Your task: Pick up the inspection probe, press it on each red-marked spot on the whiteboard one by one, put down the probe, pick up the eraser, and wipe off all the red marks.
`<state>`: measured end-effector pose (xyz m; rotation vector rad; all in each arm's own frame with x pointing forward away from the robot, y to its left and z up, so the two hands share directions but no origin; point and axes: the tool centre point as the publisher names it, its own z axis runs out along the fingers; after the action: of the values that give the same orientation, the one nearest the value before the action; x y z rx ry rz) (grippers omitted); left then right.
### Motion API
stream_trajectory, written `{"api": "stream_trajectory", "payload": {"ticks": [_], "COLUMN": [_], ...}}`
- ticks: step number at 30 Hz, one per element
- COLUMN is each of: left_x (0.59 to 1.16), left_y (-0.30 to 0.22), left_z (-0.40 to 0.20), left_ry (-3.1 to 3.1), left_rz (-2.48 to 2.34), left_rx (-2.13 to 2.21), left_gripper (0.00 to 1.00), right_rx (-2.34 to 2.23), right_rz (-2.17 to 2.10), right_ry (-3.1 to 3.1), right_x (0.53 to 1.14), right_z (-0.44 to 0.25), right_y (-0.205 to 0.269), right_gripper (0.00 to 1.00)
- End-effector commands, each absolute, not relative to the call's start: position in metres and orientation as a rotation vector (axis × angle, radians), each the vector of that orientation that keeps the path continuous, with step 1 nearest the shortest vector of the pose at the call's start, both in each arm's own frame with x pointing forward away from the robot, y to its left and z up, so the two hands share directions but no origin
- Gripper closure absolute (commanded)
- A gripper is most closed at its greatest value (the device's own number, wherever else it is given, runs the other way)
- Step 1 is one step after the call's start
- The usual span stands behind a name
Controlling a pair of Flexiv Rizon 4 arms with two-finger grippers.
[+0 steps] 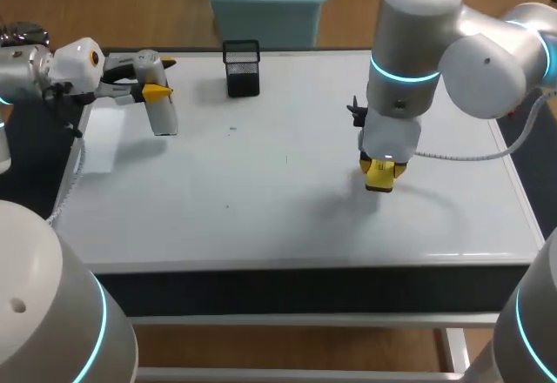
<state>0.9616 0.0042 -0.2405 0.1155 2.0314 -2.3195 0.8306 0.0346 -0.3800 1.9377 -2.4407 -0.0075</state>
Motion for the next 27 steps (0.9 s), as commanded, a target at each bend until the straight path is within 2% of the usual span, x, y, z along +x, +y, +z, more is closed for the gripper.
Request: {"api": "stream_trajectory", "payload": {"ticks": [1,11,27], "left_x": [0.962,0.962,0.962], "left_y": [0.004,0.004,0.004], "left_z": [-0.239,-0.239,-0.239], "left_ry": [2.032,2.032,2.032], "left_rz": [-2.319,-2.319,-2.319], "left_rx": [0.116,0.116,0.116], "left_gripper": [1.00,1.00,1.00], "right_rx": [1.941,1.973,2.103], "right_rz": [-0.005,0.047,0.003], "right_ry": [-2.440,-2.424,-2.287], "right_x": [0.831,0.889,1.001], "right_z": [-0.379,-0.379,-0.377], "right_y": [0.033,0.026,0.044], "right_gripper": [1.00,1.00,1.00]}}
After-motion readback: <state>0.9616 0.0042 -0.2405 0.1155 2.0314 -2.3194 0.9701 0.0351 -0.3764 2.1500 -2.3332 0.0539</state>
